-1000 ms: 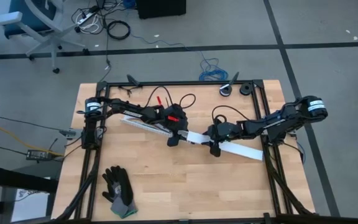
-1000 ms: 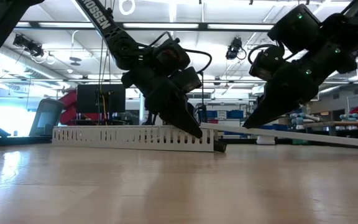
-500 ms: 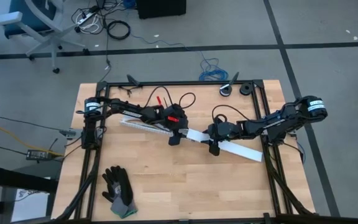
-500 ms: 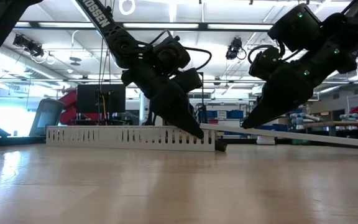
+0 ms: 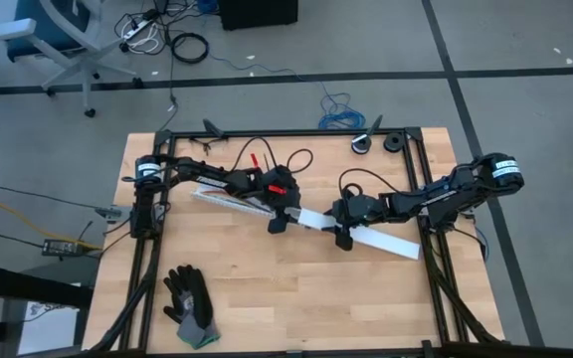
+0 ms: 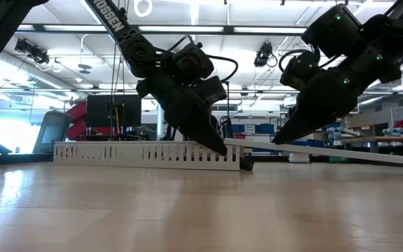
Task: Ziptie cables
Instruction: Close the white cable duct with the cover
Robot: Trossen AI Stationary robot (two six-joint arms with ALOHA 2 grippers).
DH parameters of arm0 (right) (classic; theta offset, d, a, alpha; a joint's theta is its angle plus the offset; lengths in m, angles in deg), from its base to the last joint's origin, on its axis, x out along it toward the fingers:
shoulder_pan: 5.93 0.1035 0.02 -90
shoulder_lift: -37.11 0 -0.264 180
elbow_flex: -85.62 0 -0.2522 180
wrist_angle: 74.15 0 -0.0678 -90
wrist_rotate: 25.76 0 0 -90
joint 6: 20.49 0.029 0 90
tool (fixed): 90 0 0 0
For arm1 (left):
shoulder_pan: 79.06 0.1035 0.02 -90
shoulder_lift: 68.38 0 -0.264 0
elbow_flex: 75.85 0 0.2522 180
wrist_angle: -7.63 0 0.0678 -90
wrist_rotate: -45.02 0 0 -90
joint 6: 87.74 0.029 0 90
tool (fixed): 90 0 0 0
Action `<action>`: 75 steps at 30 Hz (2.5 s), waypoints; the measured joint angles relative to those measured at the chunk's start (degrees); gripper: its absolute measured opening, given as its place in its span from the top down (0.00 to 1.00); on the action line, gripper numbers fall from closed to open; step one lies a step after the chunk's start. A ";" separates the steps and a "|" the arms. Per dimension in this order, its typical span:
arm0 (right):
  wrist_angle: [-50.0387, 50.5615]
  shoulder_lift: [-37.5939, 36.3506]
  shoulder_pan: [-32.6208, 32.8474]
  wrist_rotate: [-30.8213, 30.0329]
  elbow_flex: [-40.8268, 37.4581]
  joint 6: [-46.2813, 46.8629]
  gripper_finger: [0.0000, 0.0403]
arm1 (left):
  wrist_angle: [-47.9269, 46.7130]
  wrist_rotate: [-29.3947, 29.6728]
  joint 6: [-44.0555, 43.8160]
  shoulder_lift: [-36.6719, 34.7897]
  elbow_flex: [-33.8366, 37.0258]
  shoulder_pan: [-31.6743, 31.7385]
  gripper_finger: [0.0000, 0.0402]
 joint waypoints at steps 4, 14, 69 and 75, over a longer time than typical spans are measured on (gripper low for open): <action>-0.02 0.00 0.00 0.81 0.00 0.00 0.43 | 0.04 -0.28 0.01 0.04 0.02 0.00 0.46; -0.02 0.00 0.00 0.79 0.00 0.02 0.43 | 0.21 -0.36 -0.19 0.10 0.07 0.00 0.43; 2.41 -5.80 2.44 -6.55 0.82 -1.33 0.99 | -10.42 2.27 2.71 -6.22 0.00 0.06 0.20; 2.43 -5.74 3.27 -6.14 3.28 -0.36 1.00 | -11.29 2.69 3.21 -6.32 0.00 0.07 0.20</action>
